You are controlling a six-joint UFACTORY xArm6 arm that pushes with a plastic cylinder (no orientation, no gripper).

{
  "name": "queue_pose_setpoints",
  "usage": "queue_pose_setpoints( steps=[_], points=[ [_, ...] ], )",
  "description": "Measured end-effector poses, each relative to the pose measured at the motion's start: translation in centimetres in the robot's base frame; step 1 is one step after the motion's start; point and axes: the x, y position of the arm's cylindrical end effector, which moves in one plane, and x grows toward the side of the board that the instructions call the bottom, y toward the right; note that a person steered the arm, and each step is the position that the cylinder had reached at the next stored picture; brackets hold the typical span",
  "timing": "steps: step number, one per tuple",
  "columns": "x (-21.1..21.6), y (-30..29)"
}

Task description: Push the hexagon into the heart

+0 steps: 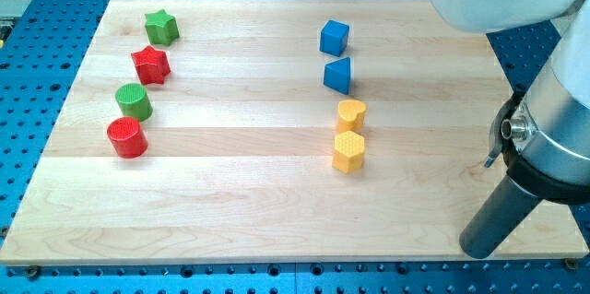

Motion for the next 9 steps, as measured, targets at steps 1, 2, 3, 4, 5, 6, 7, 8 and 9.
queue_pose_setpoints(
  steps=[1, 2, 3, 4, 5, 6, 7, 8, 9],
  points=[
    [0.0, -2.5],
    [0.0, -12.0],
    [-0.1, -12.2],
    [-0.1, -12.2],
    [-0.1, -12.4],
    [-0.1, -13.0],
    [-0.1, -13.0],
    [-1.7, -13.0],
    [-5.8, -13.1]
  ],
)
